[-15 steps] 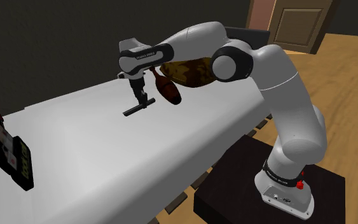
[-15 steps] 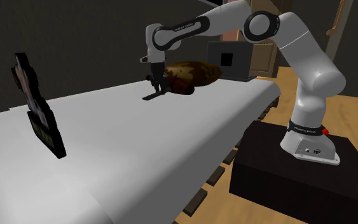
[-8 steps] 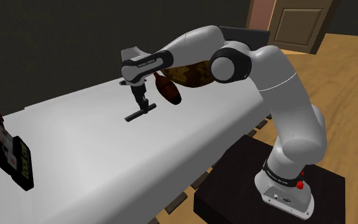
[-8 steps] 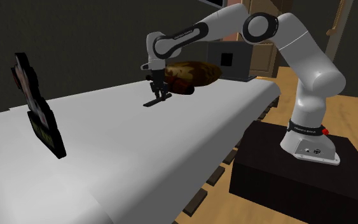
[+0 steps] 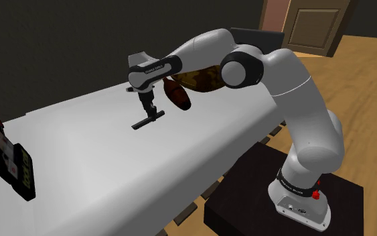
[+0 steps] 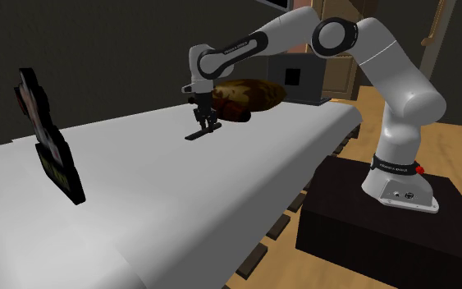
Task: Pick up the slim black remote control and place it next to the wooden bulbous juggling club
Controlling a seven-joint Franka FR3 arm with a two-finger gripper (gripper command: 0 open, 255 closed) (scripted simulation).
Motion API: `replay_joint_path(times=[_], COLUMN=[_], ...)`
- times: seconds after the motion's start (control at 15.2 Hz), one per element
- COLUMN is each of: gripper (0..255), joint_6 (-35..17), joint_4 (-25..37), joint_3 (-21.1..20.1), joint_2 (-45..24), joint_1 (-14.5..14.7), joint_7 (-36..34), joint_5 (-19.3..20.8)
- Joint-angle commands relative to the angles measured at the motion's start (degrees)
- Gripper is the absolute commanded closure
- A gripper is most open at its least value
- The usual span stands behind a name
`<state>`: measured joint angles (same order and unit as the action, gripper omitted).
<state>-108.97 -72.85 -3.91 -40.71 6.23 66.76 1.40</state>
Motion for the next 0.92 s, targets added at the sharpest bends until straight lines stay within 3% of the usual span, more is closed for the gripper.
replay_joint_path(times=[0.0,0.07,0.4,0.66,0.86], gripper=[255,0,0,0,0], joint_6=[0.0,0.0,0.0,6.8,6.8], joint_4=[0.0,0.0,0.0,6.0,6.0], joint_3=[0.0,0.0,0.0,0.0,0.0], joint_2=[0.0,0.0,0.0,0.8,0.8], joint_1=[0.0,0.0,0.0,0.1,0.1], joint_7=[0.0,0.0,0.0,0.1,0.1], joint_5=[0.0,0.0,0.0,-0.1,-0.1])
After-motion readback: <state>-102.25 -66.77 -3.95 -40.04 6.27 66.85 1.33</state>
